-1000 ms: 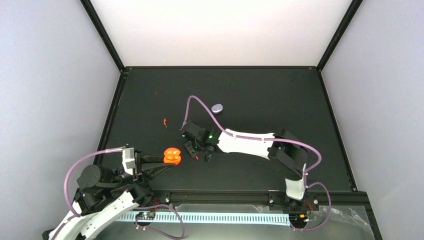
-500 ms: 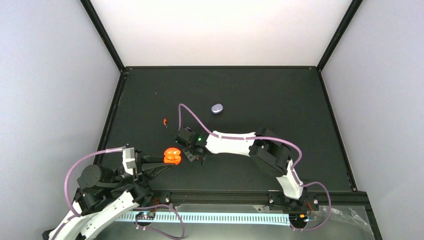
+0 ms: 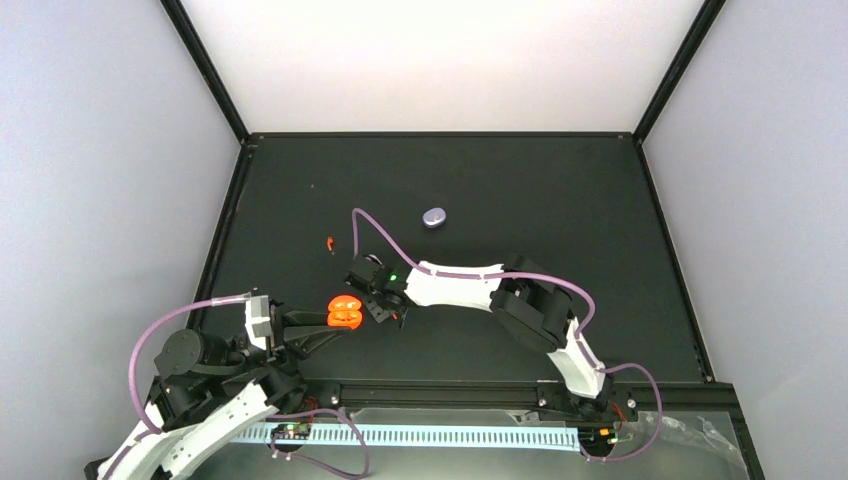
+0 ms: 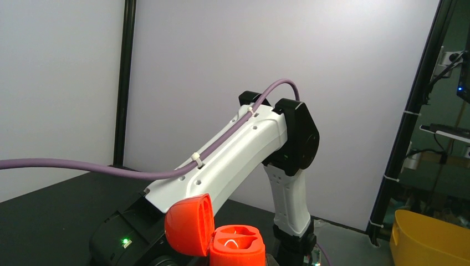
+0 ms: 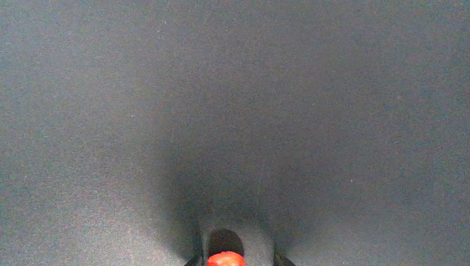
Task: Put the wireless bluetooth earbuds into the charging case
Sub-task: Pick up the earbud from the center of the board.
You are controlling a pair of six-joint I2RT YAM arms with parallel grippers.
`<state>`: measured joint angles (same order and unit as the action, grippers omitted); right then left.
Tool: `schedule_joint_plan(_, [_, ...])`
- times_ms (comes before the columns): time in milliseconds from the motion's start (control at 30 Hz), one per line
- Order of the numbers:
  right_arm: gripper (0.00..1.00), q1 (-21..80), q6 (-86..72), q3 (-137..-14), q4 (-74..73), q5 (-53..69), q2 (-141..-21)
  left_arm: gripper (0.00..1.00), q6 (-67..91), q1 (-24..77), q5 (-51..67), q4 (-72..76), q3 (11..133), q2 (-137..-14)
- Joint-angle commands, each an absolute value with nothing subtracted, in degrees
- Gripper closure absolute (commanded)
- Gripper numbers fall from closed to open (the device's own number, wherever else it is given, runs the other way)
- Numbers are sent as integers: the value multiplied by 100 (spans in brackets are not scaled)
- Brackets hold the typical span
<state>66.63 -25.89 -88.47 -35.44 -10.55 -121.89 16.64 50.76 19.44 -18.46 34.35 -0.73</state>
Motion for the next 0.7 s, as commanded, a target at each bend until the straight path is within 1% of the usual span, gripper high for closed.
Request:
schedule_joint_plan(0, [68,6684,-2626,-8909,-3641,-1149,-12430,99,1678,5106,1863,-1896,3463,448])
schedule_joint_plan(167, [72,6706,-2626,-8930,-3649,-1117,-12453,98,1693,5106,1880,-1889,3462,448])
schedule_joint_plan(333, [80,6706,-2647,-8854,-3615,-1065,-12433,98,1699,5107,1881,-1891,3458,474])
schedule_joint_plan(367, [82,6706,-2655,-8835,-3614,-1047,-12425,98,1703,5111,1881,-1894,3455,482])
schedule_joint_plan(667, [91,6706,-2745,-8591,-3453,-1071,-12214,99,1734,5109,1859,-1854,3410,470])
